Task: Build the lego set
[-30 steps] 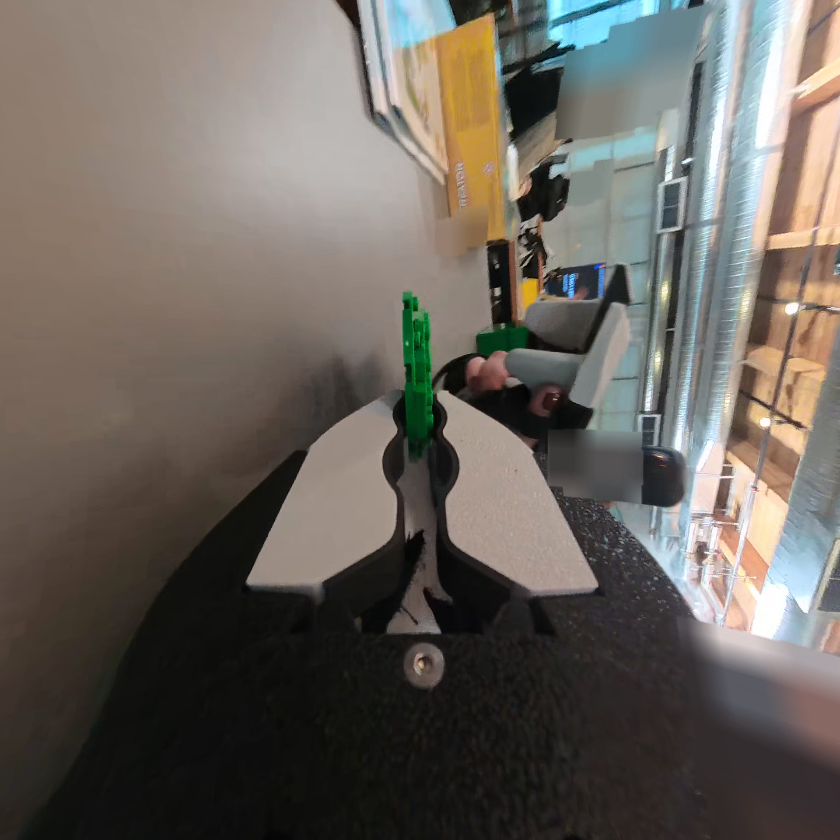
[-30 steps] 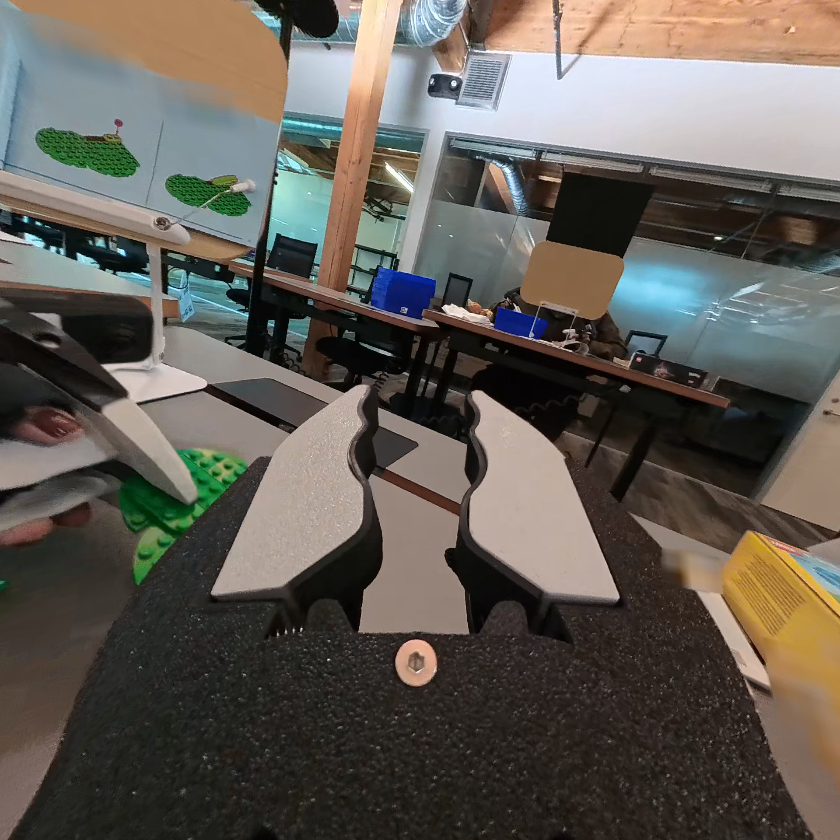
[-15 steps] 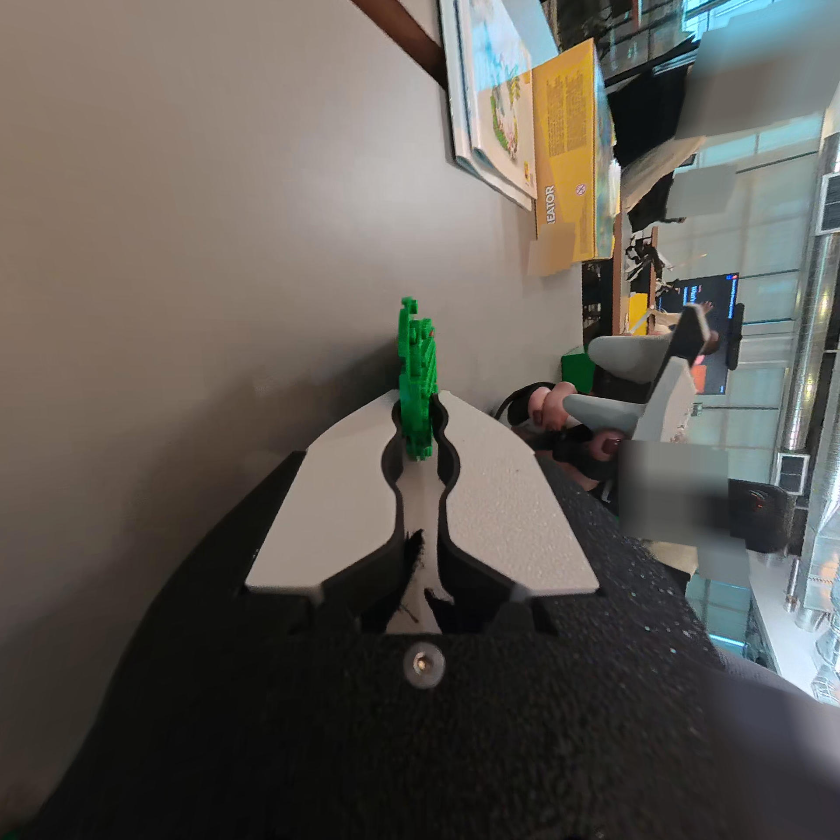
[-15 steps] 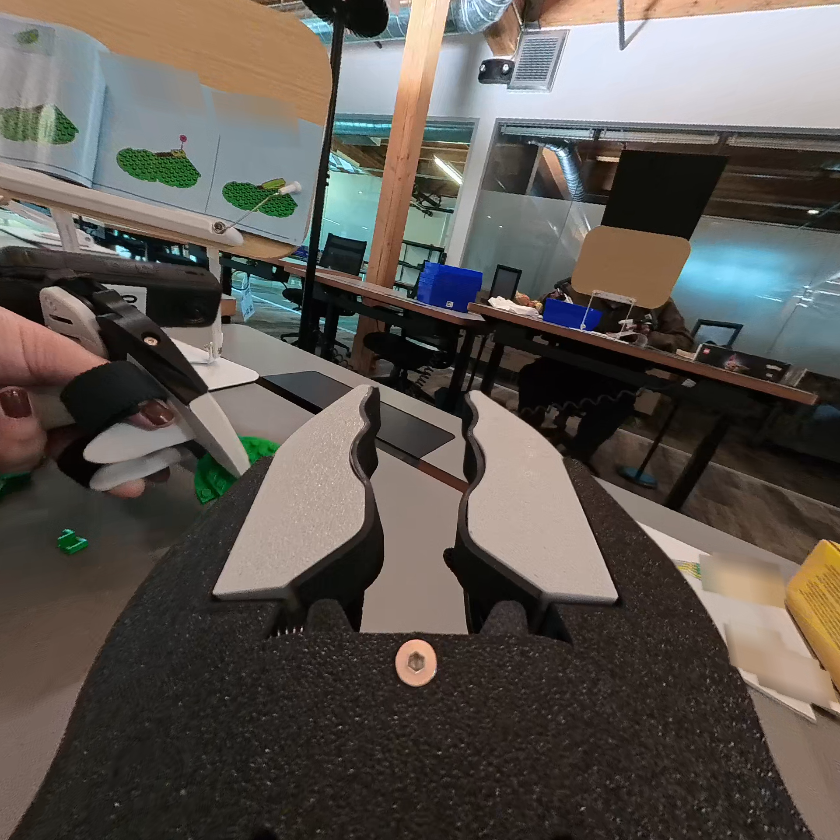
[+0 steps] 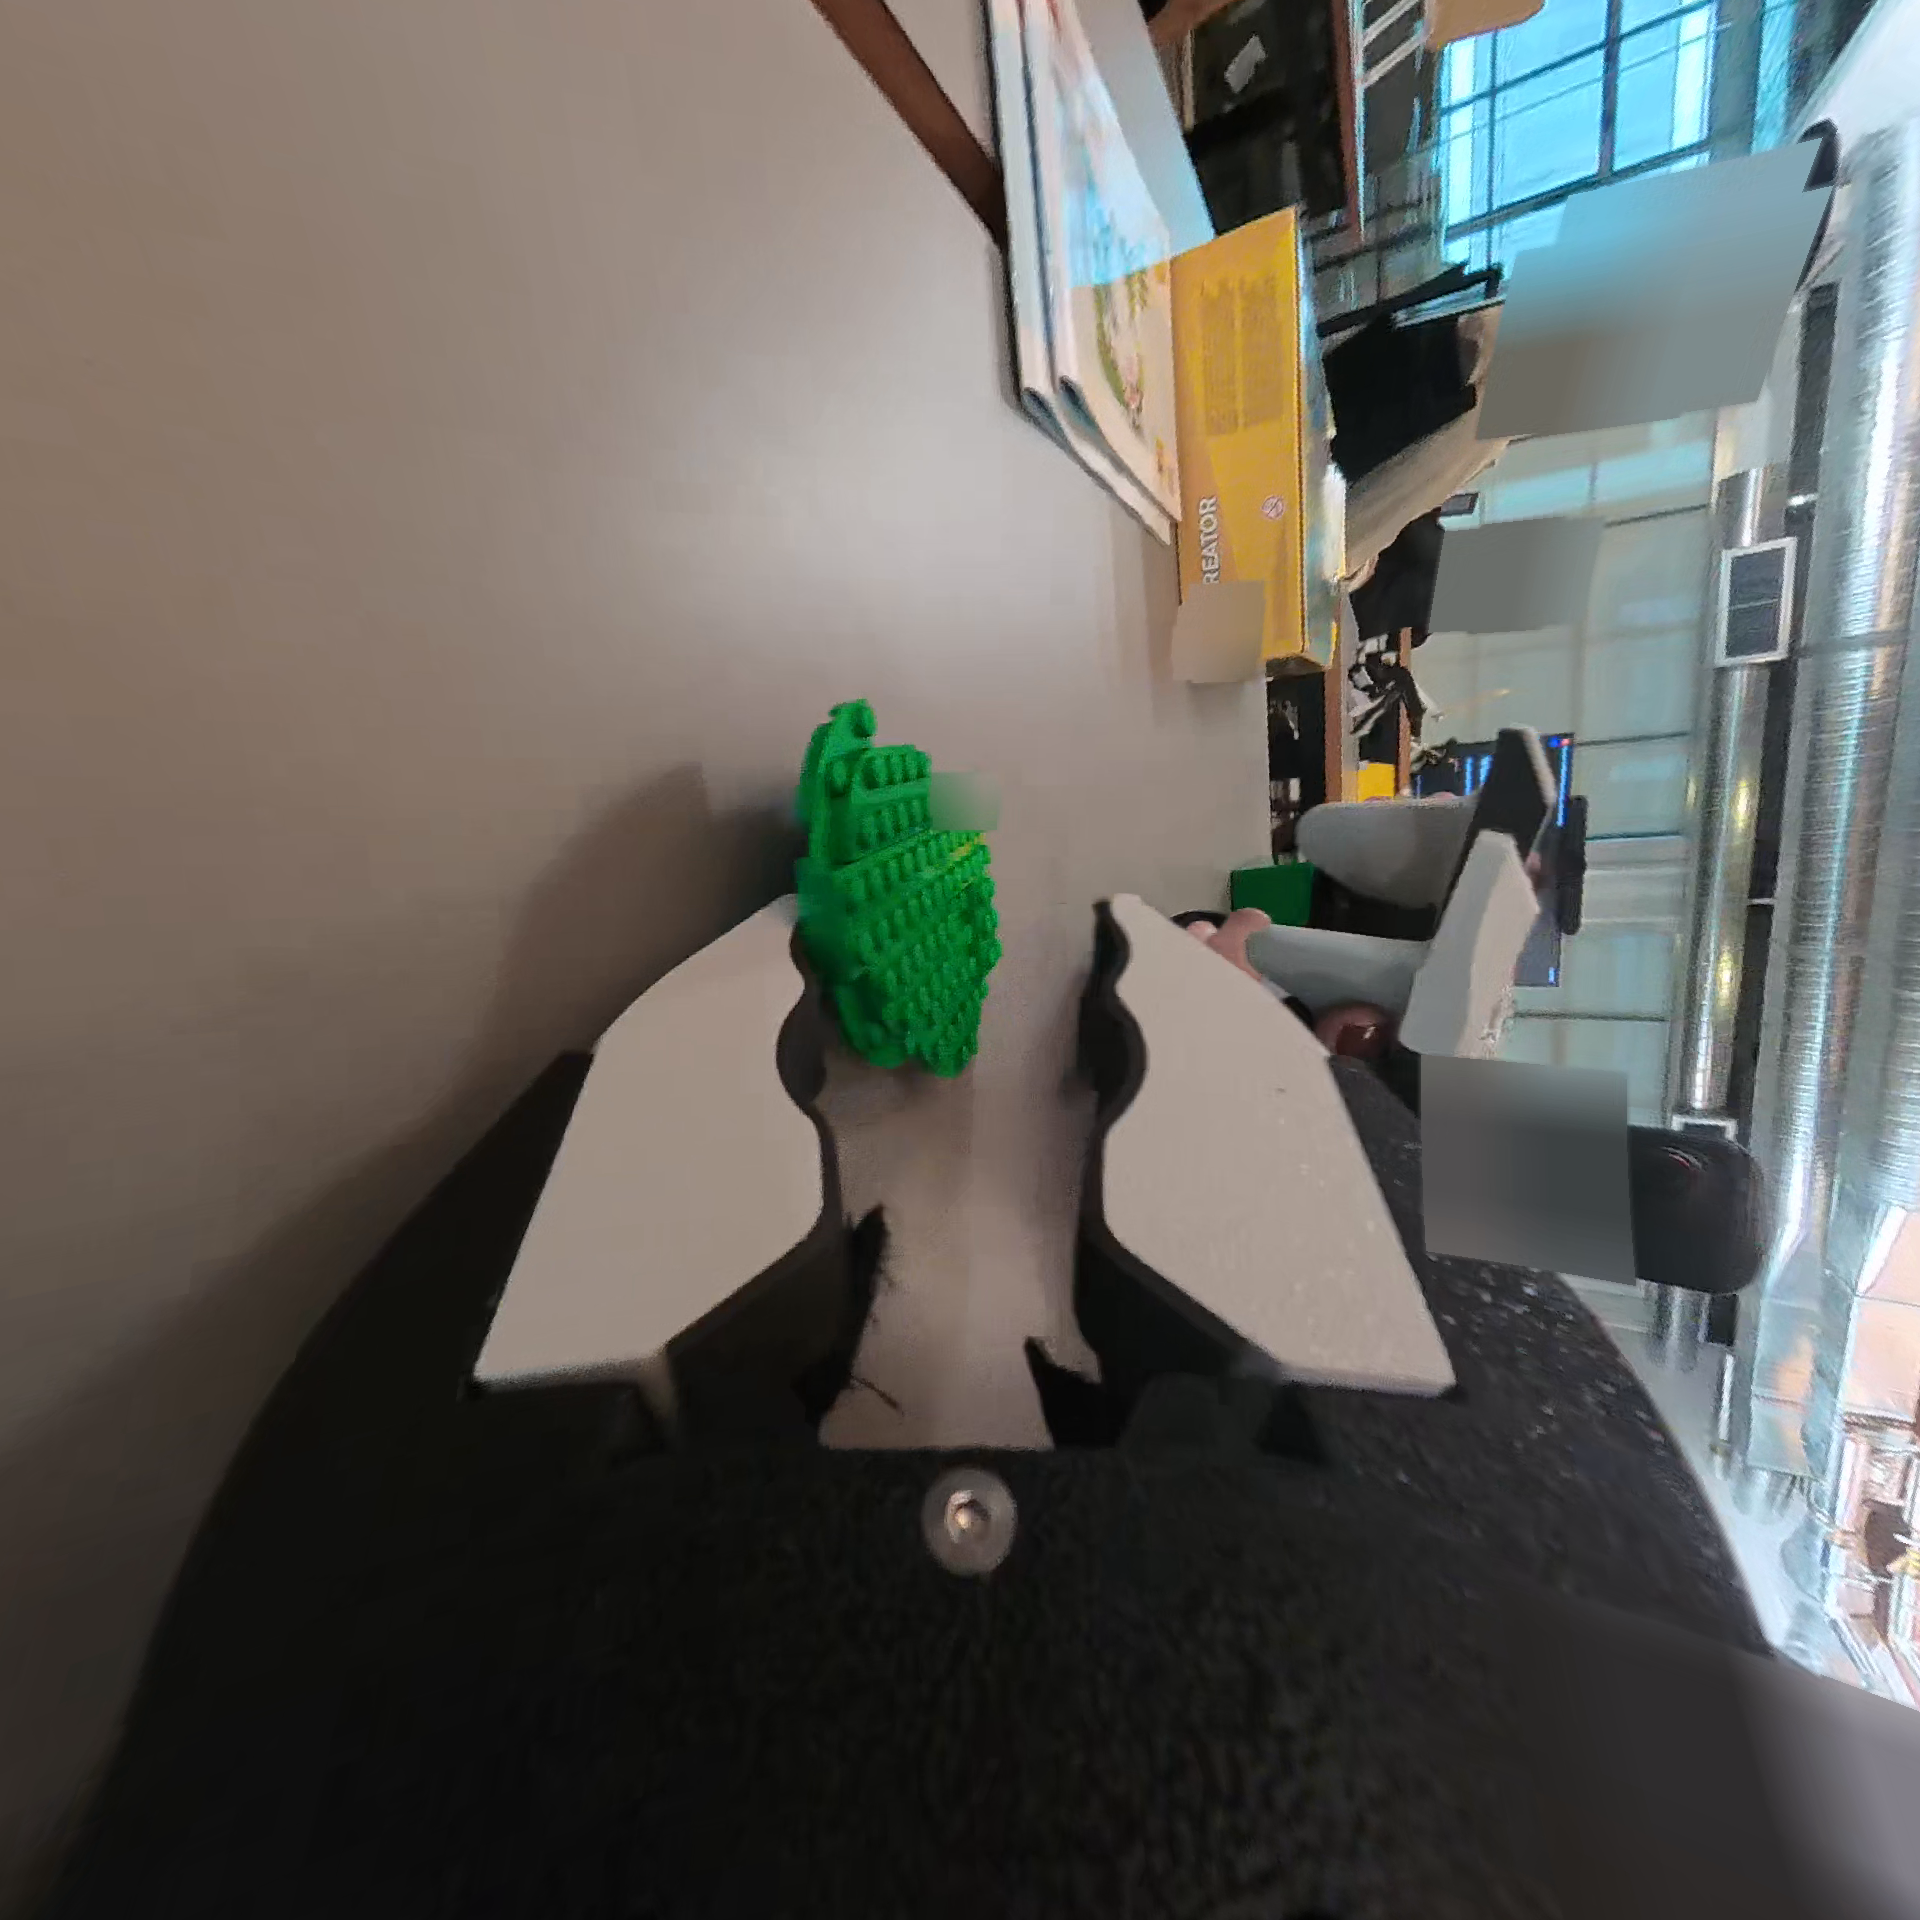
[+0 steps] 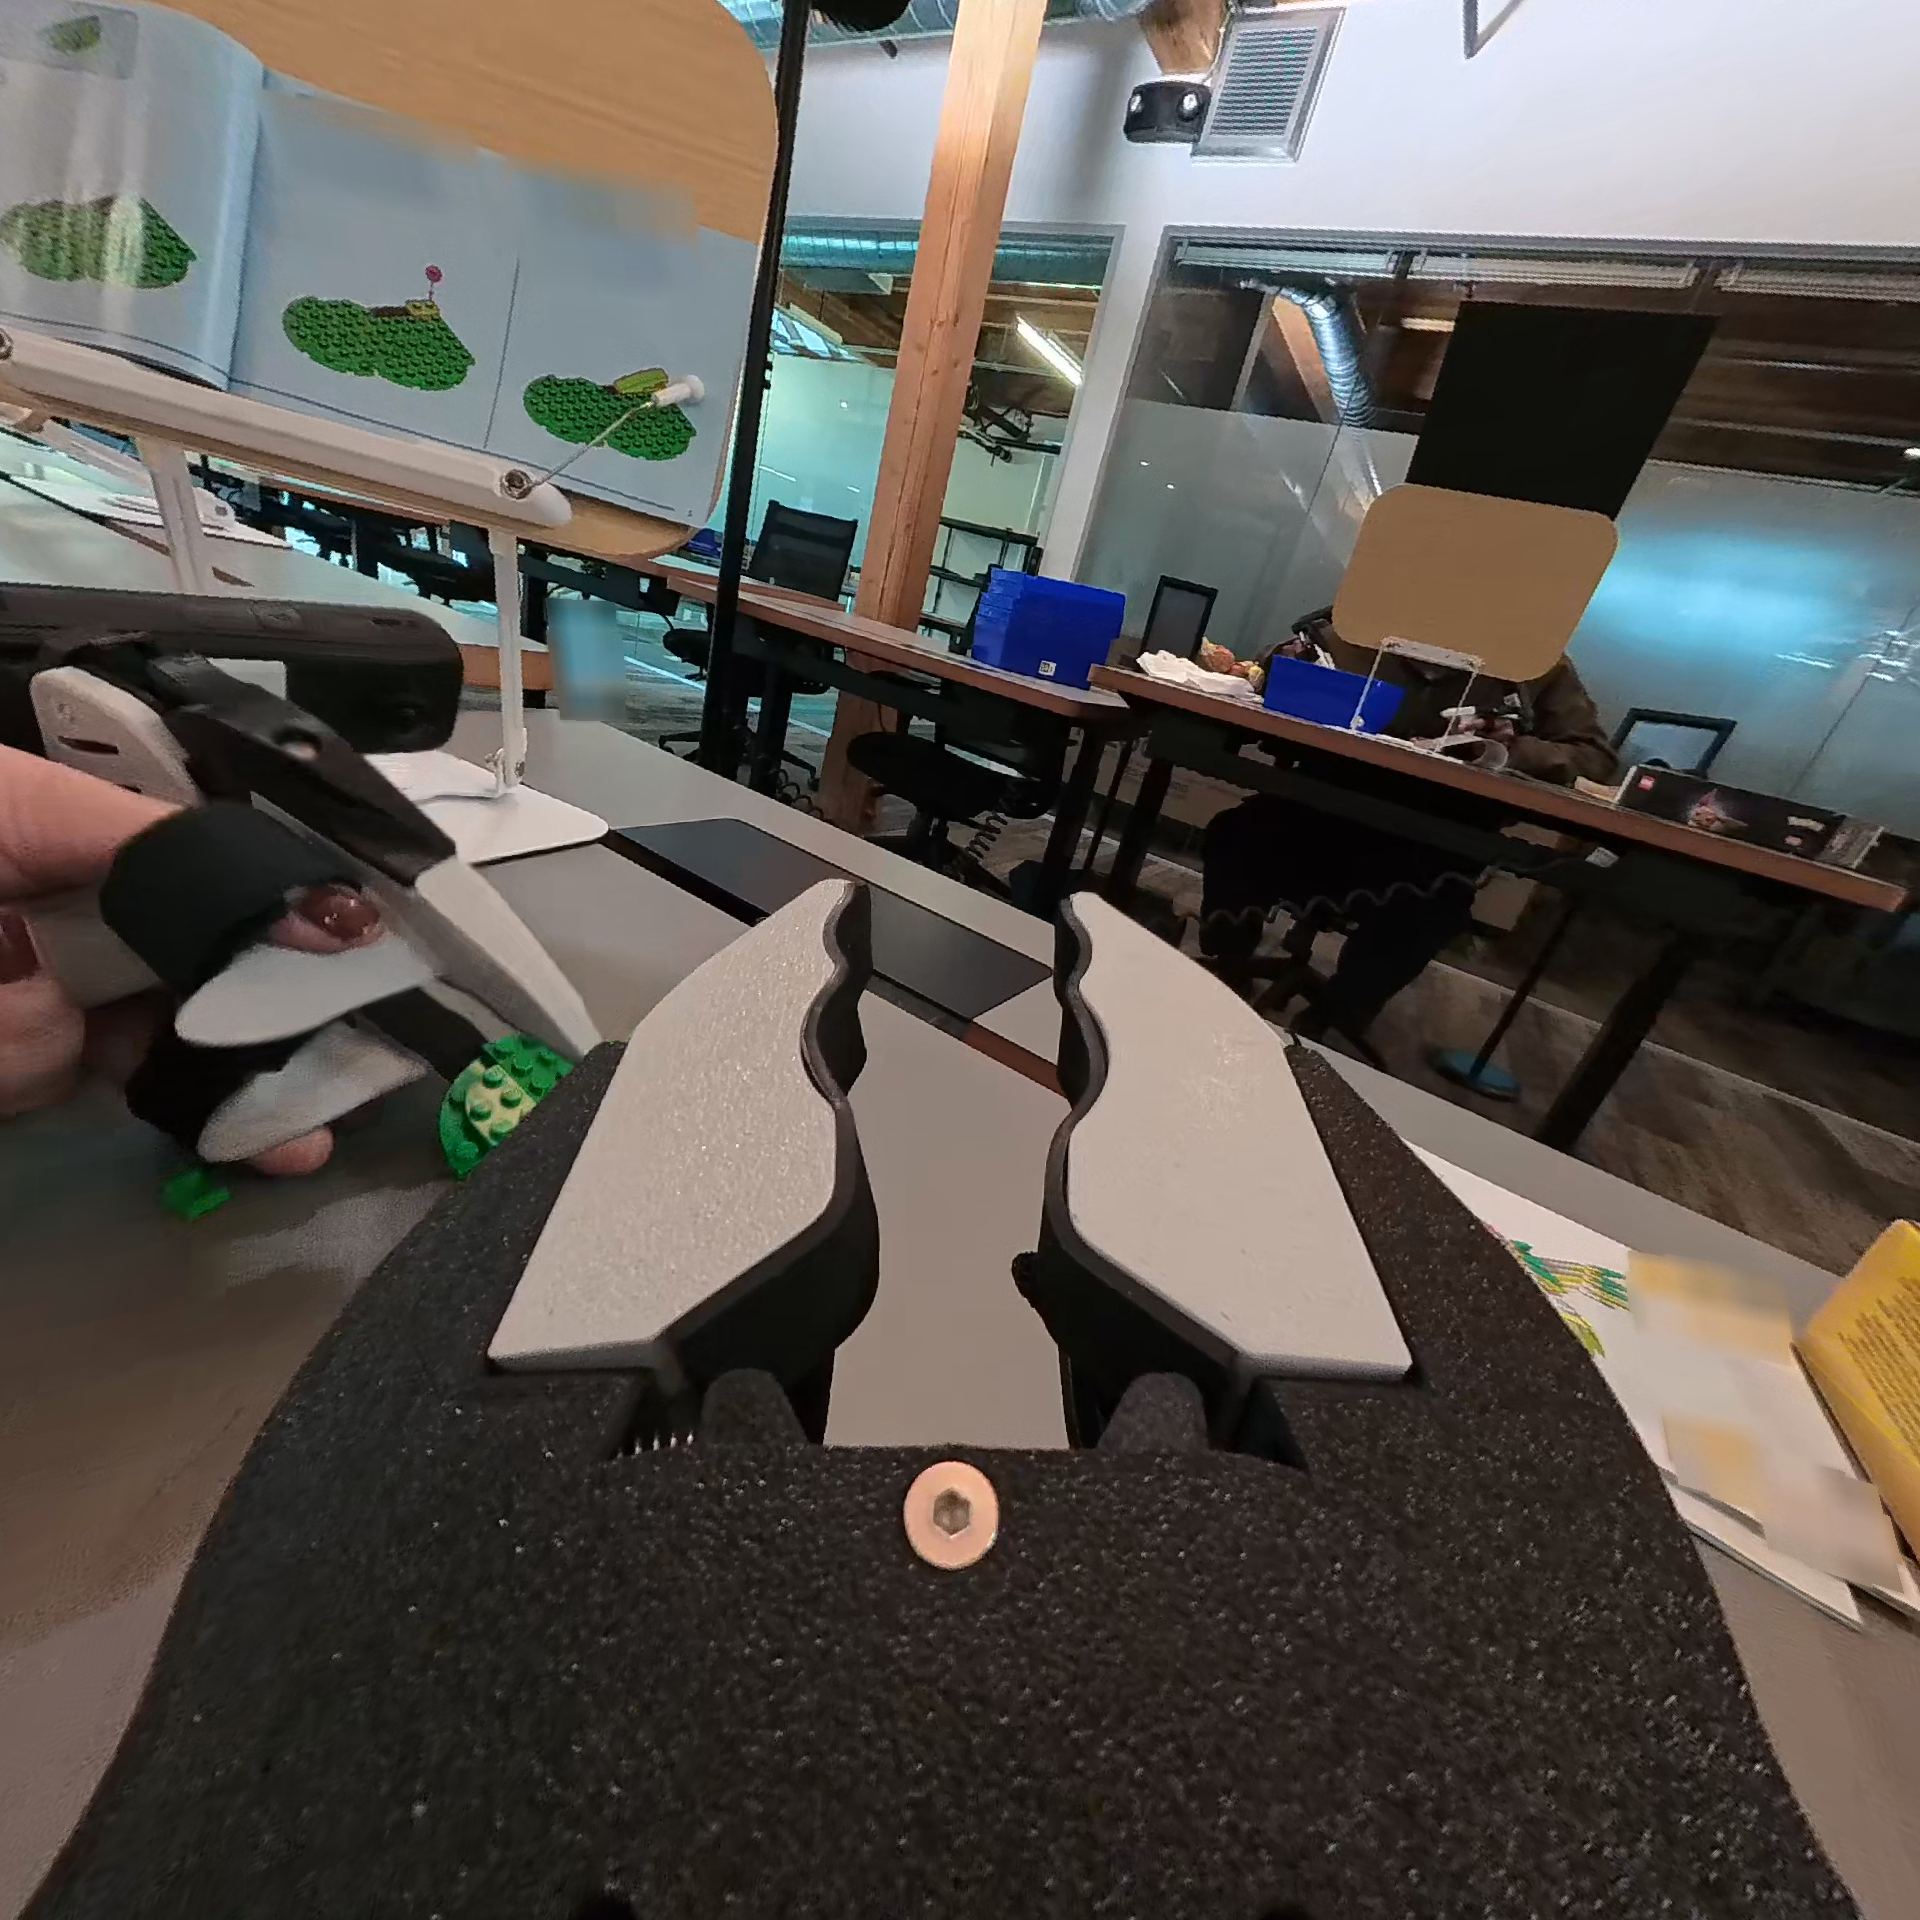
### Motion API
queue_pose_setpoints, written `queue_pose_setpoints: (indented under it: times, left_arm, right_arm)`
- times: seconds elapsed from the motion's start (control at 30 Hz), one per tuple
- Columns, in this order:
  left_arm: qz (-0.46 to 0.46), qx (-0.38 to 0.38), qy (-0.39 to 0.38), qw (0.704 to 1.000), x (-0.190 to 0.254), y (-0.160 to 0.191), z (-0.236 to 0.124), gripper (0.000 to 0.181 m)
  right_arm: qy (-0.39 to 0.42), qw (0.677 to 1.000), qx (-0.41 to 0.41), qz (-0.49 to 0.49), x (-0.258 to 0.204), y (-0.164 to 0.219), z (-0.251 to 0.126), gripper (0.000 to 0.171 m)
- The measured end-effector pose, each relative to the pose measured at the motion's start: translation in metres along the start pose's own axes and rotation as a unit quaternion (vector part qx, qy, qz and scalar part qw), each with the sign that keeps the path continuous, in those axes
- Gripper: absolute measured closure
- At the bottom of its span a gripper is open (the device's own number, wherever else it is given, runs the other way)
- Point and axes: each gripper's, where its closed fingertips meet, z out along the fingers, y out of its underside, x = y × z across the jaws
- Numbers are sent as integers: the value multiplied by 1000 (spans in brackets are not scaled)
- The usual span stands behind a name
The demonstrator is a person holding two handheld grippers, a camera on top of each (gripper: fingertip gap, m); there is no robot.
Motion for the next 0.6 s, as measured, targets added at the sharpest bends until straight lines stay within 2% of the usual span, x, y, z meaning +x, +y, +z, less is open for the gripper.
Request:
queue_pose_setpoints:
  times: [0.17,0.27,0.33,0.43,0.5,0.6]
  left_arm:
    - [80,29,-83,993,0,-9,-16,107]
    - [124,70,-102,985,10,-21,-46,98]
    - [143,120,-100,977,21,-33,-82,97]
    - [175,215,-109,955,34,-48,-159,99]
    - [205,267,-130,932,37,-48,-214,101]
    - [226,315,-199,900,17,-33,-288,101]
  right_arm:
    - [-1,1000,-1,2,0,1,0,138]
    - [1,1000,-3,3,1,1,0,138]
    - [3,1000,-3,7,2,1,0,137]
    - [6,1000,-3,9,4,2,0,137]
    - [6,1000,-4,8,3,2,0,137]
    - [7,1000,-5,2,2,2,0,137]
